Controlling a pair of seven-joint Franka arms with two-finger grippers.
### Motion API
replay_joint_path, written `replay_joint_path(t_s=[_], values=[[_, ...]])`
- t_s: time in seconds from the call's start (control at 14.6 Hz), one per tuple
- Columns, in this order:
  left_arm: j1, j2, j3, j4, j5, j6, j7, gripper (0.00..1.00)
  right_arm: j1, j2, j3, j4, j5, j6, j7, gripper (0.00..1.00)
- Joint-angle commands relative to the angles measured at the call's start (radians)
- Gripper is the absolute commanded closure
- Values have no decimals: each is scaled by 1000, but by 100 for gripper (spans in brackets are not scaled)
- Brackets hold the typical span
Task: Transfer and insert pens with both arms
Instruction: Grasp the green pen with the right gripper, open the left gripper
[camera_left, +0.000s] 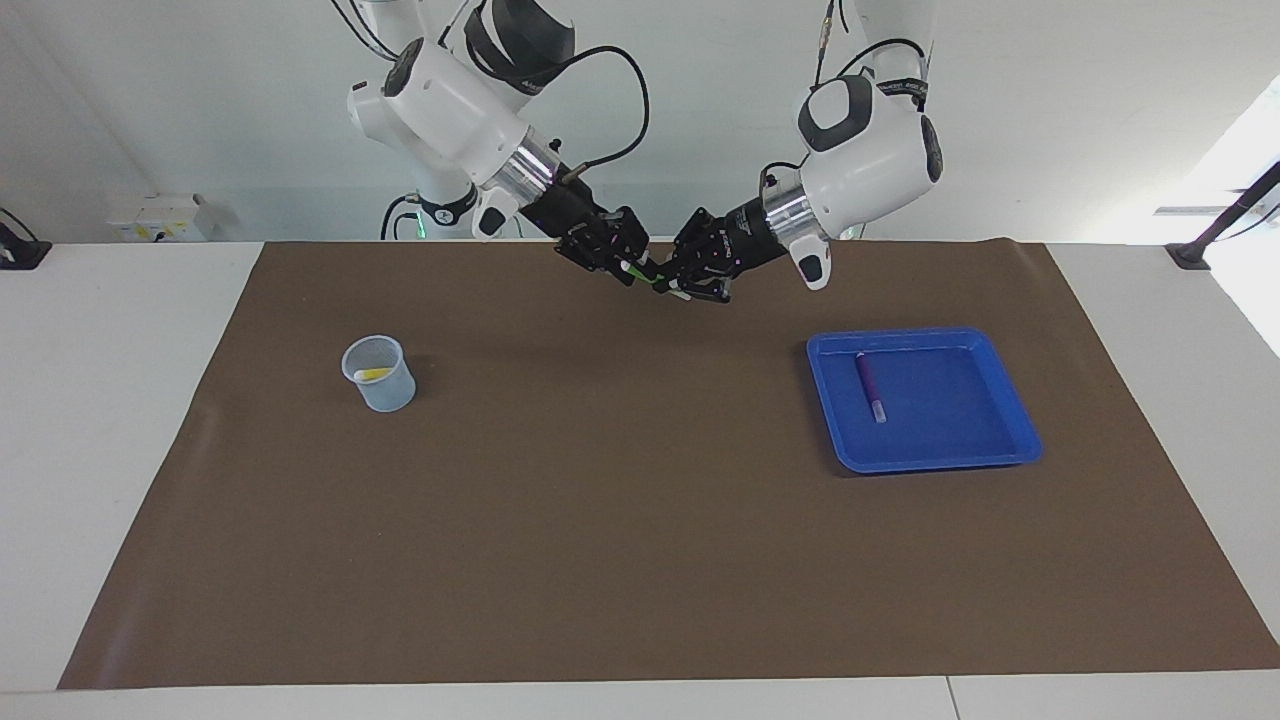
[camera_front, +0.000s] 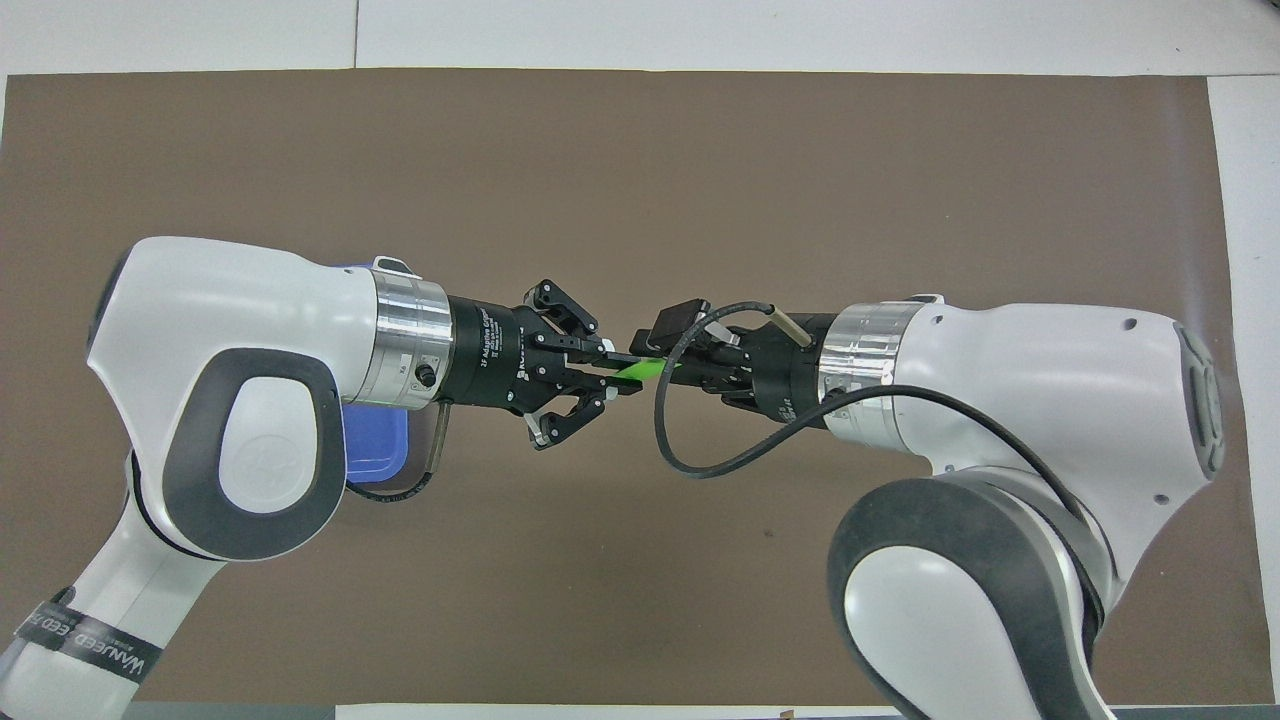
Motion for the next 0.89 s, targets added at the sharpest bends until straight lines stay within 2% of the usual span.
replay_joint_path(t_s=[0.0, 0.21, 0.27, 0.34, 0.76, 0.82], values=[[-17, -34, 7, -29, -22, 30, -14, 100, -3, -26, 2, -25, -16, -6, -20, 58], [-23, -34, 7, -29, -22, 32, -14, 100, -3, -27, 3, -25, -16, -8, -20, 72], [-23, -34, 7, -29, -22, 32, -14, 100, -3, -27, 2, -25, -16, -9, -20, 82], [-23, -34, 7, -29, -22, 33, -14, 100, -3, -27, 2, -25, -16, -11, -22, 98], [-25, -41, 7, -29, -22, 36, -12, 100, -17, -30, 2, -25, -16, -54, -60, 100], [-31, -43, 8, -29, -22, 43, -11, 59, -20, -30, -1, -25, -16, -61, -60, 100]])
